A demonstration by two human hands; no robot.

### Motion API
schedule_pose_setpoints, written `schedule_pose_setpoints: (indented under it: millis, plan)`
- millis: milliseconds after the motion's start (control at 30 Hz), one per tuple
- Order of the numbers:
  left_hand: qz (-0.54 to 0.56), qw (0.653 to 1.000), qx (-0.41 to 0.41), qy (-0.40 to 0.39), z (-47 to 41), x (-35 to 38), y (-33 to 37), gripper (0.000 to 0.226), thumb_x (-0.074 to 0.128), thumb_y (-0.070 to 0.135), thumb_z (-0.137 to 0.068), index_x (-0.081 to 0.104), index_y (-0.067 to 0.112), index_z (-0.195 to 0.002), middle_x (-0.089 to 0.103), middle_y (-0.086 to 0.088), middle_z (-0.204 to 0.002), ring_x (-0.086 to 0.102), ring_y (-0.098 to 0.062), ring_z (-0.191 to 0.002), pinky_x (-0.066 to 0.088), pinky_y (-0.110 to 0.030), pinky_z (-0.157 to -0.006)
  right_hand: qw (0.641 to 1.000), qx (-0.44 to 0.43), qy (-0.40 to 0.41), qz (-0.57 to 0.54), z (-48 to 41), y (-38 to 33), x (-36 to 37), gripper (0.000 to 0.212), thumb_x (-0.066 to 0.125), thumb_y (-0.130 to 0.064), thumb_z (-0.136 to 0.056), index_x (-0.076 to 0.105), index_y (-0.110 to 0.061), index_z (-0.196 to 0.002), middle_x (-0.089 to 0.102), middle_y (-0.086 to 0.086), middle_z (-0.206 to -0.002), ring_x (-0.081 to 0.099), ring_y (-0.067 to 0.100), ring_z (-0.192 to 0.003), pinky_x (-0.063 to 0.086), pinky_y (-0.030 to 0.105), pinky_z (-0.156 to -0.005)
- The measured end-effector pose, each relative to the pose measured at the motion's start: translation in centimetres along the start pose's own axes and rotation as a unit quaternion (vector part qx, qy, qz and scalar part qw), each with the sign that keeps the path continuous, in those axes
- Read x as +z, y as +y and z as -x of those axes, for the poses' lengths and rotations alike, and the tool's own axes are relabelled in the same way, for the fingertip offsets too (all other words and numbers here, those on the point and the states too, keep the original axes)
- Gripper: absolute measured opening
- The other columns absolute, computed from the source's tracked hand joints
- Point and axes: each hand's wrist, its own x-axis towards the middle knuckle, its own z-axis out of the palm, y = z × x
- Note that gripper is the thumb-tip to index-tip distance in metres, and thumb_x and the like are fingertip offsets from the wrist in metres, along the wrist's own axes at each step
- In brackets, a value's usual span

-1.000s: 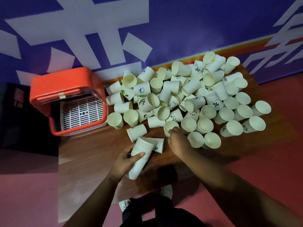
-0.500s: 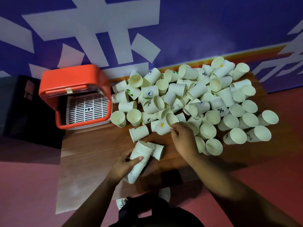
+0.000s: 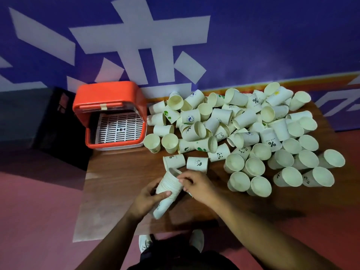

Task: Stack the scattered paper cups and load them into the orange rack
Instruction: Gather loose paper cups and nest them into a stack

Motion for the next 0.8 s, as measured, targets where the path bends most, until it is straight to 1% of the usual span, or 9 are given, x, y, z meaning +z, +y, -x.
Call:
schedule_pose_setpoints:
  millis: [100,167,333,400,467,500,533,667,800]
  plan:
    - [0.023,0.999,0.003,0.034,0.9,-0.6,0.0,0.062,0.083,0.029,-0.076,0.06,0.016,-0.133,0.07,-0.01,-0.124,0.067,-0.03,-0.112,0.057,-0.036,-0.086,0.998,0.007,0.066,-0.007,-0.4,0.0,0.5,0.023,0.061,-0.024,-0.093,0.067,-0.023,-0.115,0.059,-0.012,-0.104,0.059,0.0,-0.092,0.048,0.018,-0.084]
    - [0.032,0.998,0.013,0.055,1.3,-1.1,0.1,0.067,0.083,0.037,-0.073,0.06,0.017,-0.133,0.07,-0.009,-0.124,0.067,-0.029,-0.113,0.056,-0.037,-0.088,0.994,0.044,0.098,-0.027,-0.8,-0.4,0.6,0.023,0.061,-0.025,-0.093,0.065,-0.023,-0.115,0.062,-0.007,-0.109,0.06,0.004,-0.099,0.047,0.019,-0.086]
    - [0.066,0.989,0.032,0.131,2.4,-3.5,0.7,0.066,0.082,0.041,-0.074,0.058,0.022,-0.132,0.069,-0.005,-0.125,0.065,-0.029,-0.117,0.053,-0.046,-0.096,0.994,0.092,-0.024,-0.047,-2.0,-1.4,2.7,0.03,0.064,-0.036,-0.09,0.064,-0.024,-0.116,0.068,-0.006,-0.107,0.066,0.012,-0.097,0.055,0.042,-0.091]
    - [0.072,0.986,0.04,0.146,2.8,-4.4,1.2,0.067,0.082,0.043,-0.072,0.057,0.023,-0.131,0.069,-0.005,-0.123,0.065,-0.03,-0.113,0.053,-0.049,-0.091,0.993,0.085,-0.058,-0.057,-2.4,-2.4,3.9,0.038,0.066,-0.041,-0.087,0.061,-0.025,-0.121,0.067,-0.008,-0.111,0.065,0.009,-0.1,0.054,0.041,-0.094]
    - [0.082,0.983,0.051,0.155,3.0,-5.4,1.9,0.068,0.082,0.042,-0.071,0.055,0.023,-0.13,0.069,-0.006,-0.12,0.066,-0.028,-0.106,0.054,-0.041,-0.075,0.992,0.069,-0.085,-0.064,-3.1,-4.1,5.0,0.044,0.068,-0.04,-0.087,0.058,-0.024,-0.127,0.063,-0.009,-0.116,0.061,0.007,-0.105,0.051,0.036,-0.098]
    - [0.087,0.982,0.059,0.157,3.0,-6.1,2.2,0.068,0.082,0.04,-0.072,0.054,0.022,-0.131,0.069,-0.007,-0.121,0.066,-0.027,-0.105,0.053,-0.037,-0.072,0.991,0.06,-0.099,-0.069,-3.6,-5.0,5.6,0.043,0.069,-0.037,-0.087,0.056,-0.024,-0.126,0.06,-0.009,-0.116,0.059,0.008,-0.108,0.049,0.034,-0.1]
    - [0.09,0.981,0.066,0.161,2.9,-6.9,2.4,0.067,0.082,0.037,-0.073,0.053,0.021,-0.132,0.068,-0.007,-0.123,0.065,-0.026,-0.108,0.053,-0.035,-0.075,0.991,0.049,-0.107,-0.07,-4.3,-5.9,6.2,0.04,0.07,-0.033,-0.088,0.056,-0.025,-0.124,0.058,-0.009,-0.116,0.057,0.009,-0.109,0.048,0.032,-0.1]
    - [0.059,0.98,0.095,0.162,2.1,-11.1,3.6,0.063,0.082,0.034,-0.077,0.054,0.019,-0.132,0.064,-0.007,-0.13,0.06,-0.027,-0.122,0.052,-0.044,-0.099,0.992,0.018,-0.099,-0.078,-7.9,-8.7,8.4,0.035,0.072,-0.024,-0.087,0.053,-0.031,-0.115,0.06,-0.006,-0.116,0.06,0.01,-0.107,0.05,0.033,-0.099]
    - [-0.007,0.981,0.124,0.148,0.5,-15.9,6.1,0.065,0.08,0.033,-0.079,0.055,0.02,-0.137,0.065,-0.001,-0.132,0.06,-0.021,-0.123,0.05,-0.039,-0.102,0.992,-0.014,-0.087,-0.091,-12.1,-11.0,10.5,0.039,0.074,-0.018,-0.084,0.057,-0.033,-0.116,0.068,-0.009,-0.114,0.065,0.008,-0.104,0.053,0.038,-0.098]
